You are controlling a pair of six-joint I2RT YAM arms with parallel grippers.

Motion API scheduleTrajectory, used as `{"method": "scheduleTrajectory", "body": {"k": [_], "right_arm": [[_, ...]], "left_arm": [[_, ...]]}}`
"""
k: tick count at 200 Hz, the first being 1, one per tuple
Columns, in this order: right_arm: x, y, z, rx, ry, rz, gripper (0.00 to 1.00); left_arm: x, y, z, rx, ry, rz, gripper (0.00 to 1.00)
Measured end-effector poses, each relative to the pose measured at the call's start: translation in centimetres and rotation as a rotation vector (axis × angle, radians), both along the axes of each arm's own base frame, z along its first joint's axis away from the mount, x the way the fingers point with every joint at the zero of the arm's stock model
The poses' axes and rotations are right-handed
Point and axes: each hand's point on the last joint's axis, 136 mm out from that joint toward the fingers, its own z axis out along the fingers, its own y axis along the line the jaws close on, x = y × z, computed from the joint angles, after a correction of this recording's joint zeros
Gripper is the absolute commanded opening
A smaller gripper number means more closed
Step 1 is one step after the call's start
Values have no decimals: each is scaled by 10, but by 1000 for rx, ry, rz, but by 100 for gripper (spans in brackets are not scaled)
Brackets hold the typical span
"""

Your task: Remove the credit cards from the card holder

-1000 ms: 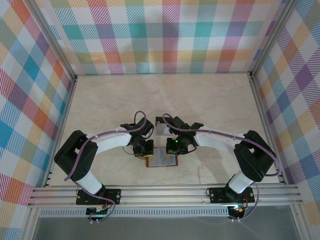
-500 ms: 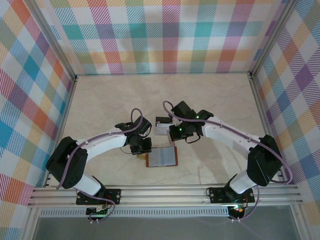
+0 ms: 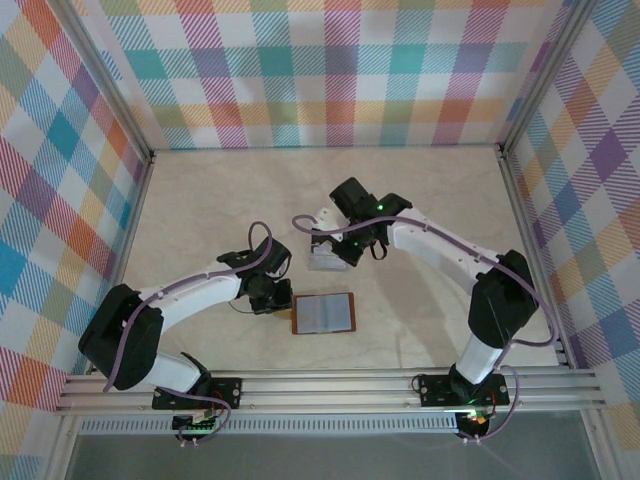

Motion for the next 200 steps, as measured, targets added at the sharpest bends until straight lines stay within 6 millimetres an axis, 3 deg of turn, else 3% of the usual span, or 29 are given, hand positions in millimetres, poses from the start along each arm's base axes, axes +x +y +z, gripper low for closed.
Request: {"method": "scheduleTrajectory", "body": {"k": [48, 112, 200], "right_arm": [[31, 1, 11, -68, -67, 159, 0], [63, 8, 16, -105, -94, 240, 0], [89, 17, -22, -162, -34, 290, 0]], "left_arm": [[-1, 2, -1, 2, 4, 4, 13], [-1, 4, -1, 4, 6, 10, 13], [-2, 7, -5, 17, 24, 14, 13]]}}
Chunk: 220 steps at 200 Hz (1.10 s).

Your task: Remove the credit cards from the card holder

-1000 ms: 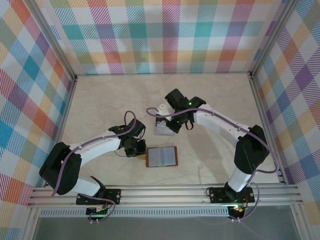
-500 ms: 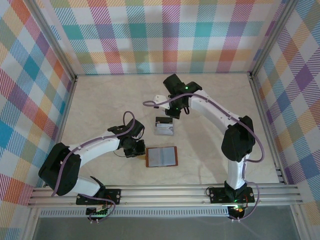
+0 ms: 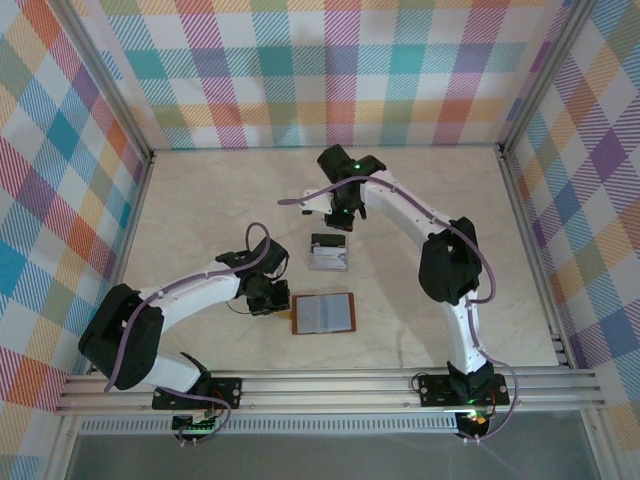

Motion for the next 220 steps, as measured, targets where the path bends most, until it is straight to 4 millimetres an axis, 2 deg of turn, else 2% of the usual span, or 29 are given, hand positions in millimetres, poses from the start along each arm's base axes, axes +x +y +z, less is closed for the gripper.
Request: {"method": "scheduleTrajectory", "body": {"k": [56, 72, 92, 104, 155, 176, 194, 220], "right_arm": [[2, -1, -21, -37, 42, 12, 0], [1, -2, -24, -45, 51, 17, 8], [1, -1, -21, -45, 47, 22, 24], [5, -1, -20, -48, 32, 19, 29], [36, 1, -11, -51, -110, -20, 34], [43, 4, -11, -40, -142, -31, 34], [39, 4, -13, -31, -126, -31, 38], [22, 5, -10, 1, -63, -20, 46]], "left_arm": [[0, 2, -6, 10, 18, 4, 13], [0, 2, -6, 11, 19, 4, 13], [-1, 2, -7, 13, 22, 3, 13], [-1, 2, -7, 14, 24, 4, 13], [-1, 2, -9, 17, 29, 4, 13], [-1, 2, -9, 17, 27, 1, 13], [0, 3, -9, 17, 27, 0, 13], [0, 3, -9, 18, 25, -2, 13]]}}
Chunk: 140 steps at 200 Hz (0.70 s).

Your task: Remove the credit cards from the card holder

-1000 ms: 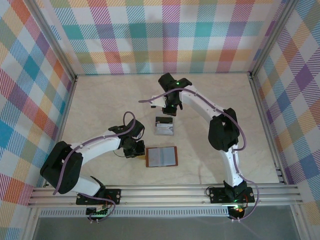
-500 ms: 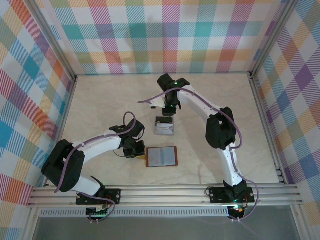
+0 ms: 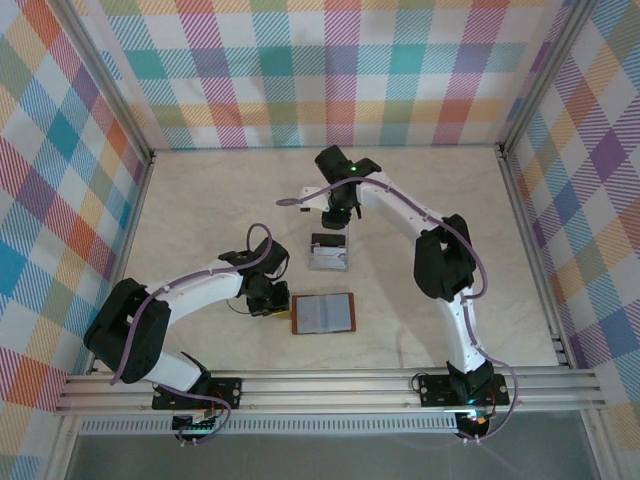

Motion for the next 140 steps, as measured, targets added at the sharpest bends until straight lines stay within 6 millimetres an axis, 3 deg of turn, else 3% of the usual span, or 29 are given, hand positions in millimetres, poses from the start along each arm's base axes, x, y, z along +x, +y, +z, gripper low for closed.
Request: {"method": "scheduleTrajectory", "body": {"k": [28, 74, 140], "right_arm": [[-13, -2, 5, 18, 31, 7, 50], [-22, -8, -11, -2, 77, -4, 54], [-7, -10, -13, -10, 26, -30, 55]], "left_arm": [[0, 0, 0, 0, -1, -4, 14], [0, 0, 0, 0, -2, -7, 14], [0, 0, -1, 2, 1, -8, 14]]}}
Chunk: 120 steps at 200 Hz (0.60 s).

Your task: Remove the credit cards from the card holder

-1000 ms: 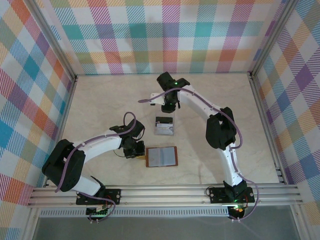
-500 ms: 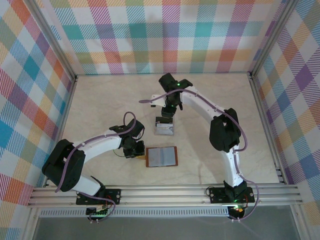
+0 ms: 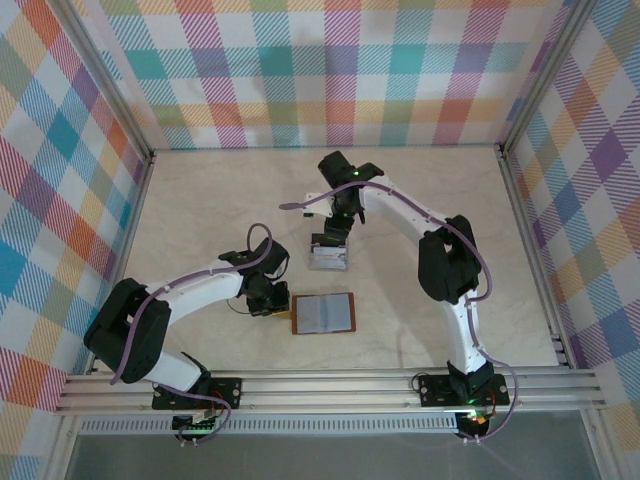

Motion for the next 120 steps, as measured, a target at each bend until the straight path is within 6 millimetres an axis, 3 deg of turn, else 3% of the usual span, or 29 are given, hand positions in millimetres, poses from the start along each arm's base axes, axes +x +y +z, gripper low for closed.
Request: {"method": "scheduleTrajectory", "body": {"k": [120], "right_arm": [[0, 2, -5, 33, 28, -11, 56]], "left_arm": [[-2, -1, -3, -4, 19, -5, 14]]}}
